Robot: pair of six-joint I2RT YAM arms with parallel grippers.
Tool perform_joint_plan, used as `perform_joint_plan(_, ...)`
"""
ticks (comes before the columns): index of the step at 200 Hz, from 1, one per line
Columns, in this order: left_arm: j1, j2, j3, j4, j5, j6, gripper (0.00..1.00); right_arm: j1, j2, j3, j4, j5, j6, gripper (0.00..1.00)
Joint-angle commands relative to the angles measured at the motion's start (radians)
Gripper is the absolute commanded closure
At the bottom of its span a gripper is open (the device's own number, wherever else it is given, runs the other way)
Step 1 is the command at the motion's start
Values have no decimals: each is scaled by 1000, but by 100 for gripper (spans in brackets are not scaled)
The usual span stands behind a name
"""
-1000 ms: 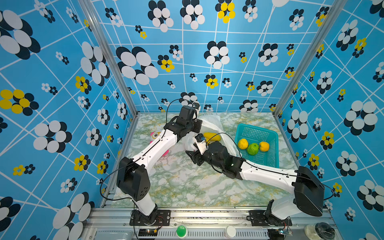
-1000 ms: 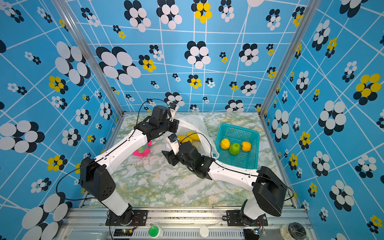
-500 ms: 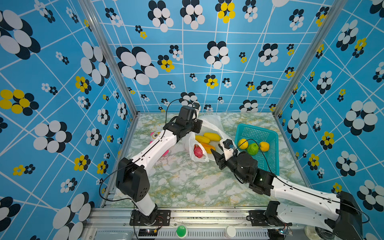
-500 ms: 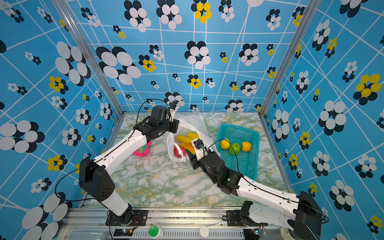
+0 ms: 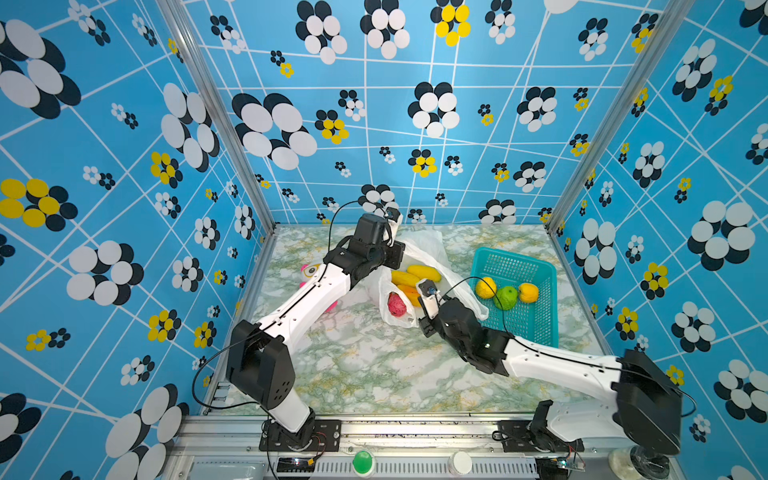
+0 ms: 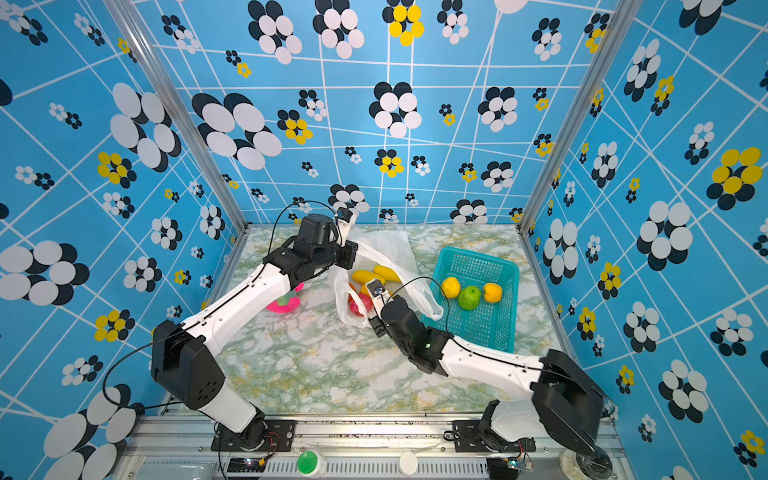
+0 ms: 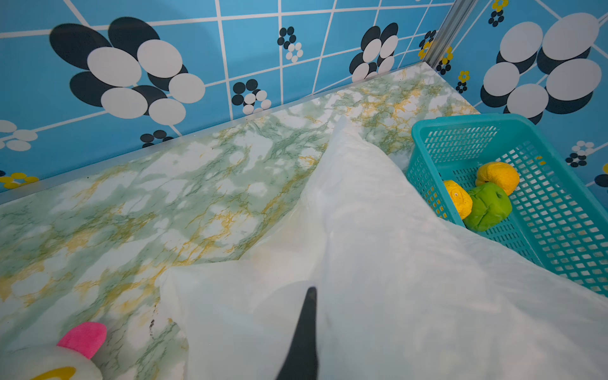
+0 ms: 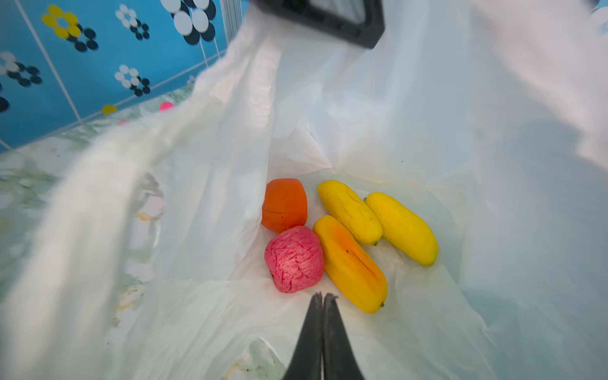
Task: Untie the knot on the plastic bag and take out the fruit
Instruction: 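Lower the open right gripper down inside the bag toward the pink fruit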
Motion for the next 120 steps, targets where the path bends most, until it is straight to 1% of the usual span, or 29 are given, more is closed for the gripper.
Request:
perform_joint_plan(1,-11,-57,-23,55,43,12,100,-9,143,96,-3,-4,45,85)
perform_joint_plan(10,-13,-60,-27,55,46,16,100,-9,198,123,-2,-21,58,79)
perform_joint_plan(34,-13,-66,-53,61,33,13,100,-9,311,186,2,-61,83,57)
perform_joint_plan(52,-12,-84,-96,79,6,6,100,-9,365,224,2,-69,103,33)
perform_joint_plan(60,-11,-92,-114,92,2,3,100,-10,385,246,-7,-73,114,26)
perform_joint_plan(67,-11,-93,-113,87,6,6,100,-10,404,265,-18,-77,117,23)
perform_joint_plan(81,-12,-95,-108,82,5,3,100,-11,427,304,-51,-68,129,21)
perform_joint_plan(102,-12,-85,-104,80,8,3,100,-19,412,316,-75,-68,146,23)
perform_joint_plan(120,-12,-75,-96,72,3,3,100,-27,367,275,-48,-66,152,23)
